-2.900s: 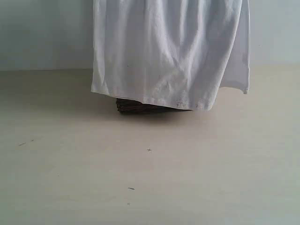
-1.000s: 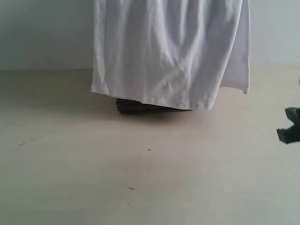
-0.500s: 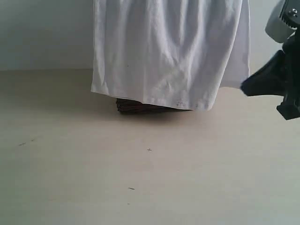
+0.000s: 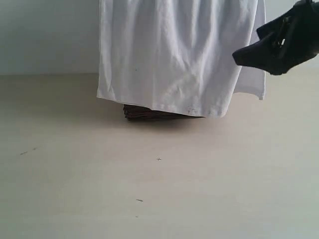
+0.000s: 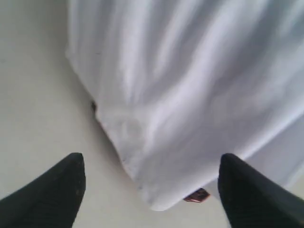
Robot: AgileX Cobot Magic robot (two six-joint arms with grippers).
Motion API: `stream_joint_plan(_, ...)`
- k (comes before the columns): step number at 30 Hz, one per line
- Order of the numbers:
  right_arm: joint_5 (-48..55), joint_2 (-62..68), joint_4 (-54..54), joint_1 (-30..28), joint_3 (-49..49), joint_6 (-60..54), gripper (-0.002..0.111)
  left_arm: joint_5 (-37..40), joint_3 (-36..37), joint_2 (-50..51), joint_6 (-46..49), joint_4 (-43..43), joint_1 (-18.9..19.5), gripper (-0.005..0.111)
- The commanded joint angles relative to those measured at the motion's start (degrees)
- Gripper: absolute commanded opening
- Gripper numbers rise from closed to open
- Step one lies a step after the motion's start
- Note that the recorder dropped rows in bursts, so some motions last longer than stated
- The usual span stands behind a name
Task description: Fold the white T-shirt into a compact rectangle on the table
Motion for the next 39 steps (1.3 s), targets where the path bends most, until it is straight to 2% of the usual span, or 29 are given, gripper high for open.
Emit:
stream_joint_plan(1, -12.1, 1.29, 2.48, -0.33, -0.36, 2.61, 0.075, -0.47, -0.21, -0.37, -0.18, -0.66, -0.15, 0.0)
stream_joint_plan(4, -16.63, 3.77, 2.76, -0.33, -0.36, 2.61, 0.075, -0.47, -0.21, -0.37, -0.18, -0.66, -0.15, 0.0)
stream_joint_plan(9, -17.51, 7.31, 6.69, -0.33, -0.36, 0.27, 0.075, -0.47, -0.21, -0.37, -0.18, -0.66, -0.15, 0.0)
stream_joint_plan(14, -17.34, 10.03, 23.98, -0.33, -0.36, -13.31, 0.075, -0.47, -0.21, -0.37, -0.18, -0.66, -0.15, 0.0)
stream_joint_plan(17, -14.53, 11.92, 36.27, -0.22, -0.62, -26.55, 0.075, -0.47, -0.21, -0.37, -0.18, -0.66, -0.15, 0.0)
stream_joint_plan(19, -12.58, 13.4, 38.38, -0.22, -1.63, -31.5, 0.074, -0.47, -0.21, -0.37, -0.18, -0.66, -0.15, 0.0)
stream_joint_plan(22, -9.87, 15.56, 38.38, -0.22, -4.46, -31.8, 0.07, -0.47, -0.21, -0.37, -0.18, -0.66, -0.15, 0.0)
stream_joint_plan(25, -10.17, 16.62, 38.38, -0.22, -7.01, -28.64, 0.058, -0.47, -0.21, -0.37, -0.18, -0.66, -0.15, 0.0)
stream_joint_plan(33, -11.04, 14.73, 38.38, -0.22, -7.76, -26.37, 0.01, -0.47, -0.21, -0.37, -0.18, -0.66, -0.15, 0.0)
stream_joint_plan(34, -11.04, 13.38, 36.29, -0.22, -7.76, -24.79, 0.001, -0.47, -0.21, -0.37, -0.18, -0.66, -0.15, 0.0)
stream_joint_plan(36, -10.82, 10.71, 29.96, -0.22, -7.76, -20.86, 0.0, -0.47, -0.21, -0.37, -0.18, -0.66, -0.15, 0.0)
stream_joint_plan(39, -9.72, 6.47, 27.74, -0.22, -7.76, -19.4, 0.0, -0.47, -0.21, -0.37, -0.18, -0.66, -0.15, 0.0)
